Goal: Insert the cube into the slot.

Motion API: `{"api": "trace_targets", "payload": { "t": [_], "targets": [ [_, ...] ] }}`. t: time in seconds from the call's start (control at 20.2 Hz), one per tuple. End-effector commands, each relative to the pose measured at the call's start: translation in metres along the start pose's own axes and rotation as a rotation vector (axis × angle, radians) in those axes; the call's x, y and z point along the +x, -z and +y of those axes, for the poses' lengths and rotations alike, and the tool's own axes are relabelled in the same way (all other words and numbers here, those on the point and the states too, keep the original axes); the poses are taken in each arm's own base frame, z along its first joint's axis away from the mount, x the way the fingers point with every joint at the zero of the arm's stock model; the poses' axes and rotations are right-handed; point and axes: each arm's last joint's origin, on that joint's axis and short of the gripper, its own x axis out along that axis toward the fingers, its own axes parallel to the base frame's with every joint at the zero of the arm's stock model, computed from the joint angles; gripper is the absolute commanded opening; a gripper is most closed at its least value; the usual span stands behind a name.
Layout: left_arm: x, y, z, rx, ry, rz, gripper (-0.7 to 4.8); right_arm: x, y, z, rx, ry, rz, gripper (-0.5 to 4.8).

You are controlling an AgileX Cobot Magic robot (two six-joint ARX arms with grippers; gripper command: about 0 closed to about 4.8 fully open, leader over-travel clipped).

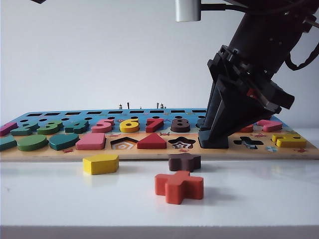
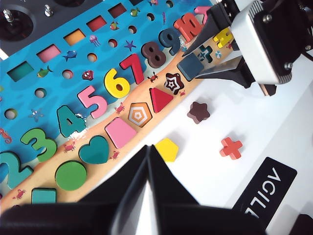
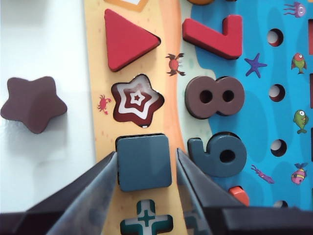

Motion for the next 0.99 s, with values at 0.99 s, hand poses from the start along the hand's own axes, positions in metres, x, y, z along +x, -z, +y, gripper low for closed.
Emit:
{"api": "trace_targets", "payload": {
  "t": [0.99],
  "targets": [
    [-0.0012,-0.0022,-0.0003,0.008,0.001,-0.018,0.20,-0.0011,0.0026,0.0030,0.067,-0.004,-0.004,2.20]
  ]
}}
